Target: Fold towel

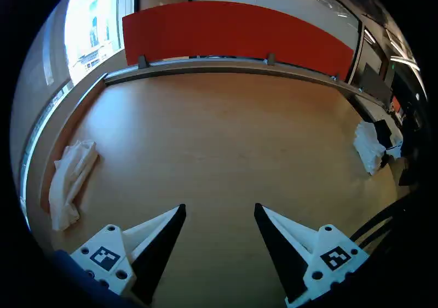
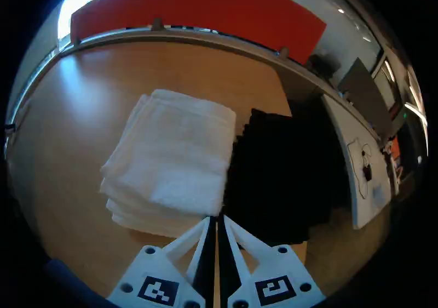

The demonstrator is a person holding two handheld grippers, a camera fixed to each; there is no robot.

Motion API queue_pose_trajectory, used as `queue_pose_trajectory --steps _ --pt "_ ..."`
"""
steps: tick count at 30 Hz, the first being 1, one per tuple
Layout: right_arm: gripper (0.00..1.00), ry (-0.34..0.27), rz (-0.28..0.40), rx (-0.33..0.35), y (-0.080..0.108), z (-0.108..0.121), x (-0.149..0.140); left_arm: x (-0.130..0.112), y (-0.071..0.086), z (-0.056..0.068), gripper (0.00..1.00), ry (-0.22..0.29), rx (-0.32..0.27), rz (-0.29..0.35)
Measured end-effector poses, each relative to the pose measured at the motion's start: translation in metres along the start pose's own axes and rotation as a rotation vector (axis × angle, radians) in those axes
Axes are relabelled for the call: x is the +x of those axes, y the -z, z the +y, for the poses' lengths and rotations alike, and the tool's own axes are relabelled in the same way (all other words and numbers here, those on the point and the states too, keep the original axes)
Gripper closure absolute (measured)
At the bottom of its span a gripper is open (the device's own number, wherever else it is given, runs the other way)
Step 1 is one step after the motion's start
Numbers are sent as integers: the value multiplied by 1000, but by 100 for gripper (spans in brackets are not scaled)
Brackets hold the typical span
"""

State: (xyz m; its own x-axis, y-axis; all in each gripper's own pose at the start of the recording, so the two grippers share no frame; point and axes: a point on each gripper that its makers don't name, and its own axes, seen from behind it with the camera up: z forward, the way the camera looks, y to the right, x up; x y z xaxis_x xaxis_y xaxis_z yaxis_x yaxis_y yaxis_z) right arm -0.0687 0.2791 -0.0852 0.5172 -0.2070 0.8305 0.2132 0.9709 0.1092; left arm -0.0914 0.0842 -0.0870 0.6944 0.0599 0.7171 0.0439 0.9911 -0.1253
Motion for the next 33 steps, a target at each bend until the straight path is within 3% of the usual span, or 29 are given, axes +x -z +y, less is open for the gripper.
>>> queue_pose_trajectory --steps 9,22,33 --pt "98 -15 -41 -3 -13 -1 -14 -1 0 0 7 0 3 -3" --pt "96 -25 -37 -10 -11 0 -12 -1 0 -1 7 3 3 -4" --pt "60 -42 -21 -24 -2 3 -12 1 0 0 7 3 -2 1"
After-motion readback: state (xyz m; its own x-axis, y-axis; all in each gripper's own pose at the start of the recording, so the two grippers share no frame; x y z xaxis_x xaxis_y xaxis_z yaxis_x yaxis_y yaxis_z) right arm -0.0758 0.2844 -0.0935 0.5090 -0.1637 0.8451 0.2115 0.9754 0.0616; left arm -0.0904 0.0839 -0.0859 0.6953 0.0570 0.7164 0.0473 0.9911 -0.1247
